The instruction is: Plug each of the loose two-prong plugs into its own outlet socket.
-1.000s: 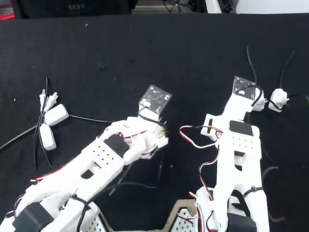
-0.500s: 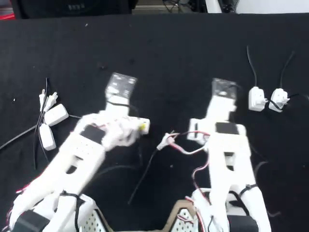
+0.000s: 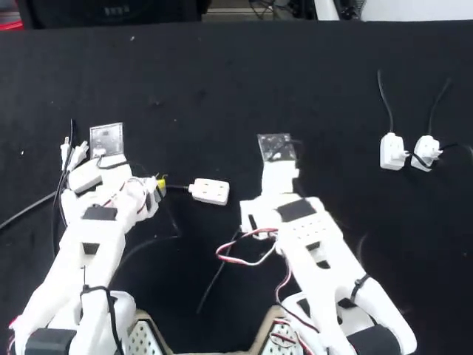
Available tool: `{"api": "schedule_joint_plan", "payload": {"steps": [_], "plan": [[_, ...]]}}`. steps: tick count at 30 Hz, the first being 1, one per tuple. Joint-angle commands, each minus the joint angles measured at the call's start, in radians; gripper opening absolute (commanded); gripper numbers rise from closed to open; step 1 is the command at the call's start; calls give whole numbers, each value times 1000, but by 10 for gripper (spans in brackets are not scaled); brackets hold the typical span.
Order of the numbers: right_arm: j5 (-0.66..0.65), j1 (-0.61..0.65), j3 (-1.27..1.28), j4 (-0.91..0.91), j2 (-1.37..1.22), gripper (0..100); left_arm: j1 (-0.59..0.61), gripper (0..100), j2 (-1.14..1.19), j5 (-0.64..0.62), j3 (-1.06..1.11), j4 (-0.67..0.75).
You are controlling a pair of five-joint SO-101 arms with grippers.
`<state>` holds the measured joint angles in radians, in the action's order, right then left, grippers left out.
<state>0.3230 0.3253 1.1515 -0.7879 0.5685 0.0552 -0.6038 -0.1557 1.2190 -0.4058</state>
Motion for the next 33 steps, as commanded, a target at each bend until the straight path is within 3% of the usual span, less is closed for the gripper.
{"api": "schedule_joint_plan", "payload": {"steps": [1, 9, 18, 23, 28, 33], "plan": [[117, 29, 15, 80, 16, 234, 2, 253, -37, -28, -4, 28], [133, 144, 58, 166, 16, 230, 4, 252, -37, -28, 2, 28], [101, 87, 58, 92, 16, 226, 5, 252, -37, -26, 2, 26], [3, 83, 42, 106, -31, 90, 5, 252, -37, -26, 2, 26], [-35, 80, -42, 91, -143, 74, 8, 252, -37, -28, 2, 26], [-40, -32, -137, 83, -173, 74, 12, 252, -37, -28, 4, 26]]}}
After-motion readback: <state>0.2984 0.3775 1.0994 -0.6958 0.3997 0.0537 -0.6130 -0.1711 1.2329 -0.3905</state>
